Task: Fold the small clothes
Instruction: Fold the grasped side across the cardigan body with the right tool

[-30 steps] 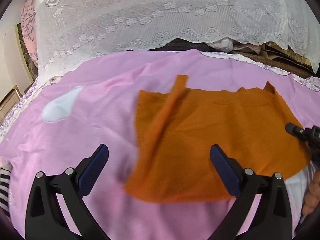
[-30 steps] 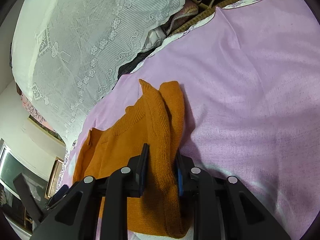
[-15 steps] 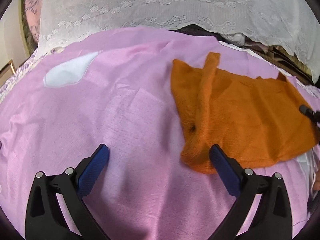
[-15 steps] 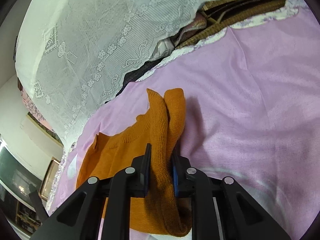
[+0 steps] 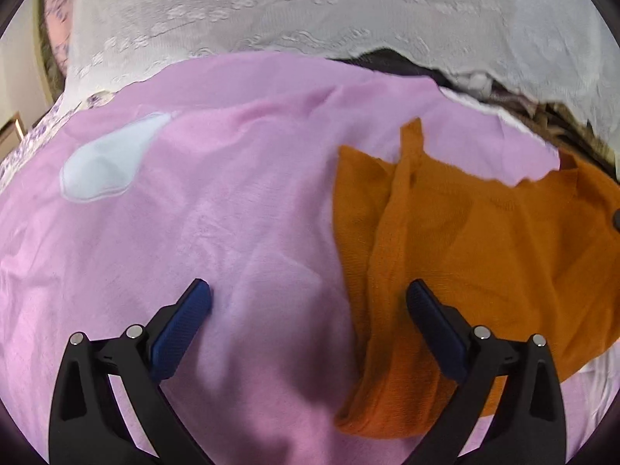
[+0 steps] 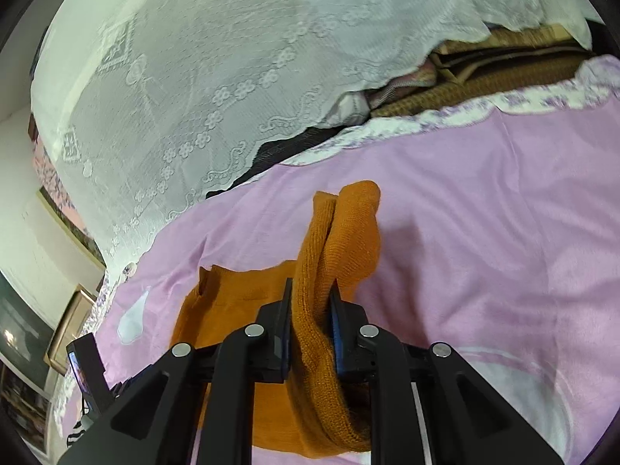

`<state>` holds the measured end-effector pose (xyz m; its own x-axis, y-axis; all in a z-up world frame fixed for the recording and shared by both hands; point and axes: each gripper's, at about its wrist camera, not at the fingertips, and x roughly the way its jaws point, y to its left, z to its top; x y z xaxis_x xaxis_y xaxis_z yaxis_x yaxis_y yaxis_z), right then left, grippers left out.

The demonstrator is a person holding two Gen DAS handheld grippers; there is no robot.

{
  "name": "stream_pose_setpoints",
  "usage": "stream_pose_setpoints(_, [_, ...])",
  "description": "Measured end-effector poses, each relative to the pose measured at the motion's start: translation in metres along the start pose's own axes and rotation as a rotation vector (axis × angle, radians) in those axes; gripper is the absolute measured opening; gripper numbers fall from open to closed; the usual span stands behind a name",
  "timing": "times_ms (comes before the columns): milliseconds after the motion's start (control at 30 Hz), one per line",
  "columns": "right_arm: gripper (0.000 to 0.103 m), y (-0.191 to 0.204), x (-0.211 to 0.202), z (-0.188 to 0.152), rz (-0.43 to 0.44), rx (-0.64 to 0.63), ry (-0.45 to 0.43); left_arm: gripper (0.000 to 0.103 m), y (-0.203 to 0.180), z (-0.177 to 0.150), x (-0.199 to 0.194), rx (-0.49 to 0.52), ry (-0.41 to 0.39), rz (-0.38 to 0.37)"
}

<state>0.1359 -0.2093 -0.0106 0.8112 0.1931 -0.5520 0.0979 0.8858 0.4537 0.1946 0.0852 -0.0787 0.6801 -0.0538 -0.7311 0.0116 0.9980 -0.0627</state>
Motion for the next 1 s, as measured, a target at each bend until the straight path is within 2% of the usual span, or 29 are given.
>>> stream_pose_setpoints(233, [0.014, 0.04, 0.006, -0.004, -0.007, -0.034, 0.002, 0.099, 0.018, -0.002, -0.013, -0.048, -0.024, -0.017])
stream_pose_setpoints(500, [0.012, 0.089, 0.019, -0.02, 0.018, -0.073, 0.016, 0.099, 0.054, 0.003, -0.011, -0.203, -0.001, -0.061])
stream_pose_setpoints(667, [0.011, 0.124, 0.042, -0.037, 0.04, -0.11, 0.051, 0.099, 0.082, 0.009, -0.014, -0.281, -0.019, -0.027])
stream_pose_setpoints(800, [0.011, 0.147, 0.062, -0.053, 0.064, -0.124, 0.084, 0.099, 0.099, 0.009, -0.007, -0.343, -0.003, -0.014])
stream_pose_setpoints(900, [0.011, 0.161, 0.075, -0.07, 0.091, -0.138, 0.115, 0.099, 0.101, 0.008, -0.005, -0.353, 0.001, -0.013])
stream_pose_setpoints(1000, [0.011, 0.172, 0.089, -0.088, 0.074, -0.17, 0.143, 0.099, 0.1, 0.008, -0.007, -0.335, -0.008, 0.003])
